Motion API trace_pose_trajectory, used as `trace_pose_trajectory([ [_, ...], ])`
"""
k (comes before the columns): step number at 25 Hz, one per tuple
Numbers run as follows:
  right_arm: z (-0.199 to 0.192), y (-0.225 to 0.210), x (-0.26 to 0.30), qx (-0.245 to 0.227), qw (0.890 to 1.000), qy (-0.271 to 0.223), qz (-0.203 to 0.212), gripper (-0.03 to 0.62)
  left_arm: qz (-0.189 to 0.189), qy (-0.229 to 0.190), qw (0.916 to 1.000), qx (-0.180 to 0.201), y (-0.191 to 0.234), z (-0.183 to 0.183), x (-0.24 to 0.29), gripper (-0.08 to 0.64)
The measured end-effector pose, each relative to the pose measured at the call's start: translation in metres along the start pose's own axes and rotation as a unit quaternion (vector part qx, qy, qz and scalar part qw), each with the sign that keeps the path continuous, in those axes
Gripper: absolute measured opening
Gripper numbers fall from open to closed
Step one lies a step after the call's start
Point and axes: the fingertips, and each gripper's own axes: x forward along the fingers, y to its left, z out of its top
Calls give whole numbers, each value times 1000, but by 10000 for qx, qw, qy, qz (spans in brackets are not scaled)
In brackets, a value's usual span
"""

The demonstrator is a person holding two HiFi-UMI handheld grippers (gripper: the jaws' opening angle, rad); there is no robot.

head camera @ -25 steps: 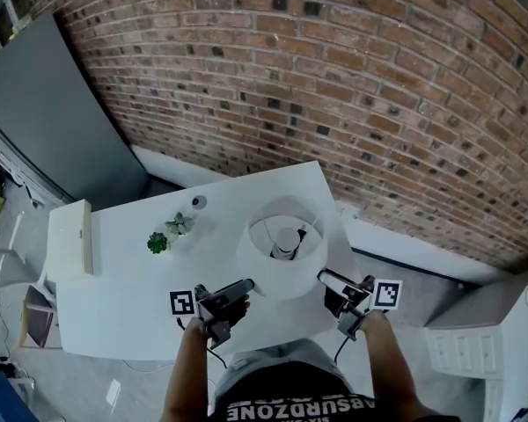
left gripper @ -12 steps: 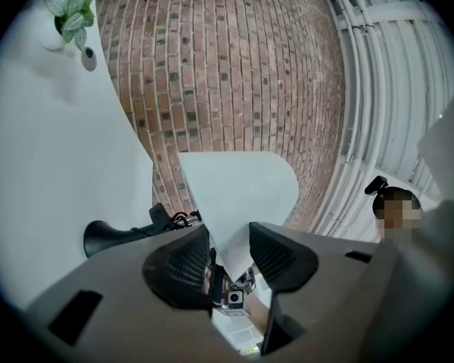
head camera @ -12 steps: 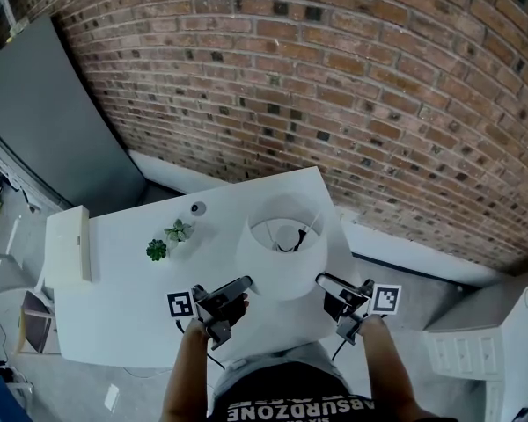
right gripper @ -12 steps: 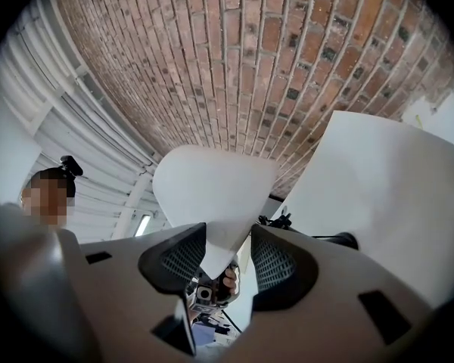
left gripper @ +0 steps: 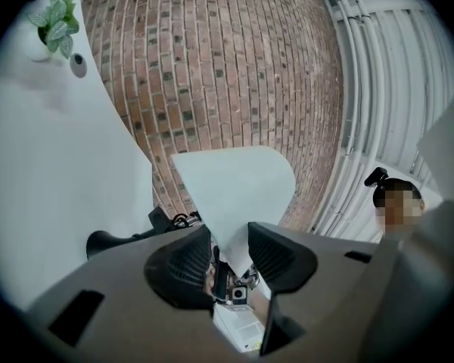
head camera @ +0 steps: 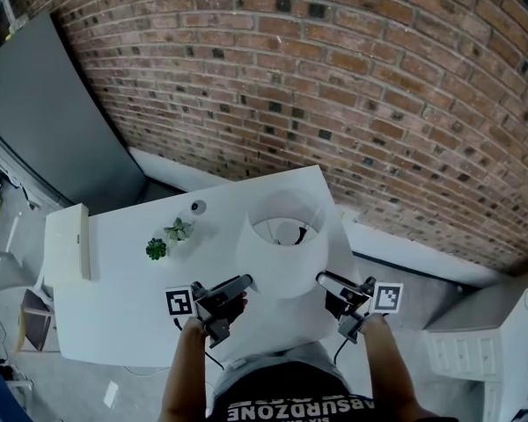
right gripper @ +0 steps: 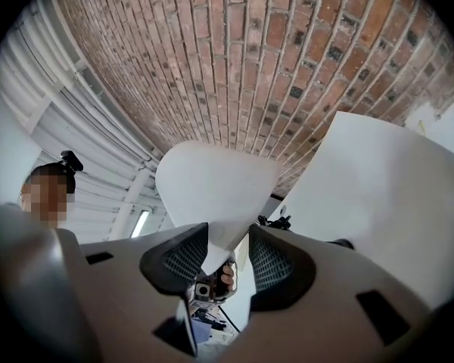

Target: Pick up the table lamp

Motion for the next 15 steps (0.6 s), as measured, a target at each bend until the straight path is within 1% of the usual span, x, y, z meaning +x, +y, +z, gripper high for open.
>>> trace_pose_trajectory([
  [10,1,2,5,-149,9998,112,59,143,-3,-71,9999,114,-1,6,-2,146],
  [15,4,3,6,-144,9999,68,67,138,-13,-79,9999,118,-2,7,-1,138],
])
